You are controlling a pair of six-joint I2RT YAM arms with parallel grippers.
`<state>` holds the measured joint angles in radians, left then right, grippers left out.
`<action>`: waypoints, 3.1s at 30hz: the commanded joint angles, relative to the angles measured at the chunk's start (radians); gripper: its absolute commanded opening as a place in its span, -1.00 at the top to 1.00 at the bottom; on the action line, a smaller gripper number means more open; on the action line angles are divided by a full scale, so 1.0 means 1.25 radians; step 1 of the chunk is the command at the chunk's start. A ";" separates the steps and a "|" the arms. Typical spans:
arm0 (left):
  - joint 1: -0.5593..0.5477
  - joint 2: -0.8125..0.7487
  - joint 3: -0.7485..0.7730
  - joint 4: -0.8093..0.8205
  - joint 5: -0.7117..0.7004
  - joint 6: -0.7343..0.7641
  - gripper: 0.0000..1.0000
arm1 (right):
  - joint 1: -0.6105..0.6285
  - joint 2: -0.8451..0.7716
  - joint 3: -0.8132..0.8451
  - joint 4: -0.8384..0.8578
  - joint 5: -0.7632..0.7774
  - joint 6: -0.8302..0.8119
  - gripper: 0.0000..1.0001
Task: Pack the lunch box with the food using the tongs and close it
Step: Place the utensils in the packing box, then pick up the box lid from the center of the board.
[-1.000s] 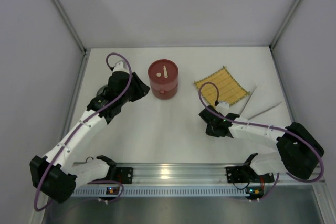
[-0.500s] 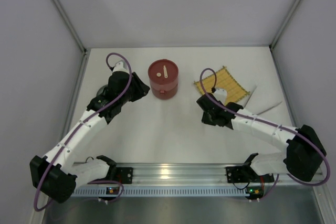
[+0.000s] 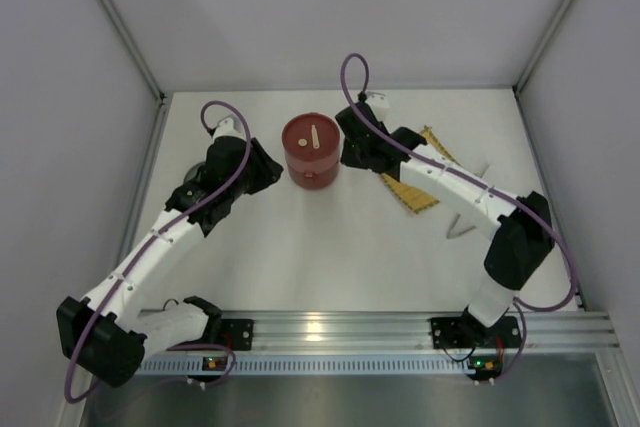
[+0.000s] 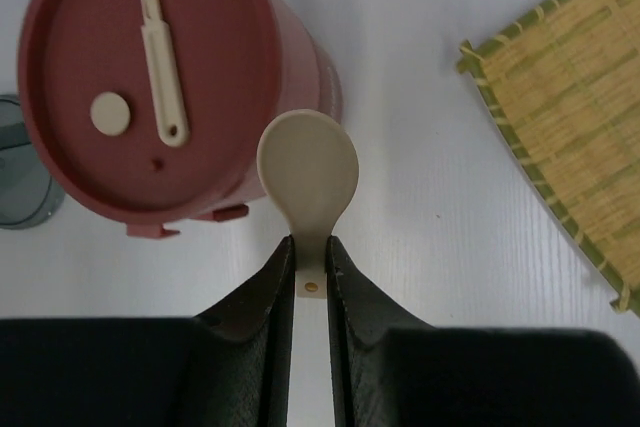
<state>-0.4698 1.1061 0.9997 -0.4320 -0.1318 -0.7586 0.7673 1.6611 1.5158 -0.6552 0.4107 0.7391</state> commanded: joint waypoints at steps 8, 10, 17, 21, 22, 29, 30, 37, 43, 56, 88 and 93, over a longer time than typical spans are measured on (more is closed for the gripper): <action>0.002 0.000 0.053 -0.007 -0.038 0.014 0.09 | -0.046 0.191 0.319 -0.043 -0.061 -0.086 0.98; 0.002 0.002 0.052 -0.007 -0.039 0.012 0.09 | -0.048 0.215 0.358 -0.045 -0.074 -0.088 0.98; 0.002 0.010 0.053 -0.004 -0.047 0.008 0.09 | -0.051 0.298 0.438 -0.042 -0.109 -0.104 0.97; 0.002 0.012 0.057 -0.008 -0.052 0.010 0.10 | -0.051 0.314 0.455 -0.046 -0.117 -0.108 0.97; 0.003 0.012 0.057 -0.008 -0.055 0.010 0.09 | -0.052 0.316 0.454 -0.049 -0.119 -0.108 0.97; 0.003 0.016 0.058 -0.007 -0.058 0.006 0.10 | -0.051 0.311 0.422 -0.051 -0.114 -0.107 0.88; 0.002 0.016 0.057 -0.007 -0.059 0.004 0.09 | -0.052 0.309 0.417 -0.049 -0.119 -0.107 0.85; 0.003 0.022 0.061 -0.008 -0.068 -0.004 0.10 | -0.052 0.304 0.410 -0.053 -0.122 -0.114 0.60; 0.003 0.027 0.074 -0.018 -0.091 -0.012 0.09 | -0.054 0.289 0.400 -0.054 -0.121 -0.121 0.44; 0.026 0.088 0.111 -0.032 -0.168 -0.084 0.07 | -0.079 0.176 0.410 -0.068 -0.143 -0.170 0.39; 0.252 0.445 0.190 -0.285 -0.514 -0.829 -0.28 | -0.221 -0.190 -0.044 0.084 -0.315 -0.213 0.33; 0.273 0.508 0.225 -0.305 -0.505 -0.878 -0.28 | -0.244 -0.204 -0.070 0.091 -0.325 -0.218 0.32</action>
<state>-0.1432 1.7229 1.2331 -0.7670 -0.7490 -1.7523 0.4835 1.4437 1.4357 -0.6086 0.0223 0.4881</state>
